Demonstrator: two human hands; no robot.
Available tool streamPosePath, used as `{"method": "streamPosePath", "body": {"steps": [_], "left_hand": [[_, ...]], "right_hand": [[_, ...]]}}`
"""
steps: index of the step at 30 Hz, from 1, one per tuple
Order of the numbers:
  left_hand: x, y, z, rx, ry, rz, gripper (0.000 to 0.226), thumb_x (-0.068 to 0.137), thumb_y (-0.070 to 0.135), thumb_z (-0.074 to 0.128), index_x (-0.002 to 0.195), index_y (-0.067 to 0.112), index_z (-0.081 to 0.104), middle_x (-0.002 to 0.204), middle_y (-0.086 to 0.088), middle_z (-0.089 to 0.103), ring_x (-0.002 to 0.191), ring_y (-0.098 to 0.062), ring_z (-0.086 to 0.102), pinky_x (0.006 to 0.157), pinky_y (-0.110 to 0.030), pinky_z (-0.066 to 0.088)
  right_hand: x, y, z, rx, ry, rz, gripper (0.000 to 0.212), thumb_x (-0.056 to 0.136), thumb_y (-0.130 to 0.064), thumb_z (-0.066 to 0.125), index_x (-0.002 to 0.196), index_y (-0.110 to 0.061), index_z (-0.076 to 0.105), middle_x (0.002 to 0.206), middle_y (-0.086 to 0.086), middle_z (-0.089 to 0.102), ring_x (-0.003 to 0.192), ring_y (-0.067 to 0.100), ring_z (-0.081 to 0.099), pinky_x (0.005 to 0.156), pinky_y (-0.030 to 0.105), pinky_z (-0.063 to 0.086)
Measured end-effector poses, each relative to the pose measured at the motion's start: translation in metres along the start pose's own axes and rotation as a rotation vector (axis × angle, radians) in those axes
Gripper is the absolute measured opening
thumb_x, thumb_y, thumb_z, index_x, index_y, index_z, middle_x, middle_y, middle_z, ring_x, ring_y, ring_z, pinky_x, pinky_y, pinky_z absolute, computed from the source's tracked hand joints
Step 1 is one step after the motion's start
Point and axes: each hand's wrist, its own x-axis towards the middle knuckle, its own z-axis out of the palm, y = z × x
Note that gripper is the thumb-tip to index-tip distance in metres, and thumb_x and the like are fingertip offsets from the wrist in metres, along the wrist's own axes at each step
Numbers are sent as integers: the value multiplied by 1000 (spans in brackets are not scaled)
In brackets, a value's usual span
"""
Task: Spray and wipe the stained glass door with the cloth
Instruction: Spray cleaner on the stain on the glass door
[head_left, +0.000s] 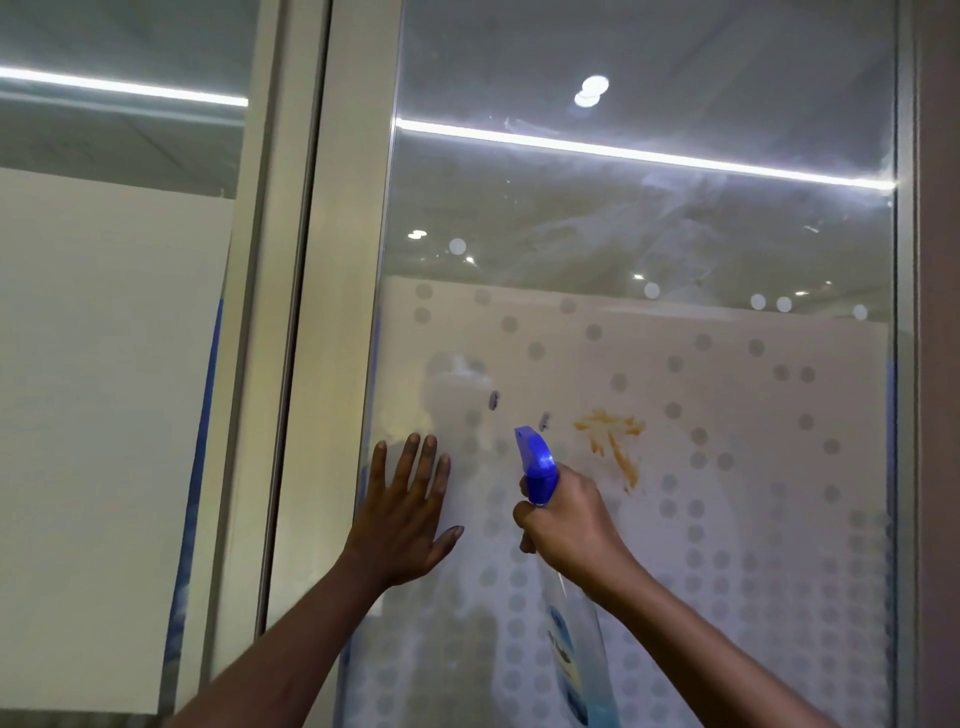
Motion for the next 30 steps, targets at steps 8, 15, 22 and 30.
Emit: {"method": "streamPosePath", "body": {"steps": [8, 15, 22, 30], "left_hand": [[-1, 0, 1, 8, 35, 17, 85, 88, 63, 41, 147, 1, 29, 156, -27, 19, 144, -44, 15, 109, -69, 20], [-1, 1, 1, 15, 41, 18, 86, 88, 62, 42, 146, 0, 29, 155, -27, 18, 144, -45, 14, 110, -69, 17], [-1, 0, 3, 26, 41, 16, 86, 89, 63, 37, 147, 1, 27, 156, -27, 15, 145, -45, 13, 112, -68, 15], [0, 0, 4, 40, 60, 28, 85, 89, 62, 39, 146, 0, 28, 155, -28, 17, 144, -45, 13, 112, -69, 14]], "right_hand": [[5, -20, -17, 35, 58, -55, 23, 80, -6, 56, 103, -4, 54, 93, 17, 66, 60, 16, 70, 65, 40, 57], [36, -55, -52, 155, 189, -102, 18, 83, -10, 60, 100, -9, 56, 82, 14, 67, 57, 14, 68, 71, 41, 59], [56, -60, -61, 136, 228, -102, 17, 85, -8, 63, 100, -5, 56, 73, 9, 62, 59, 15, 66, 68, 40, 59], [48, -28, -78, 130, 313, -82, 23, 86, -8, 62, 107, -1, 55, 89, 17, 65, 58, 15, 68, 72, 42, 59]]}}
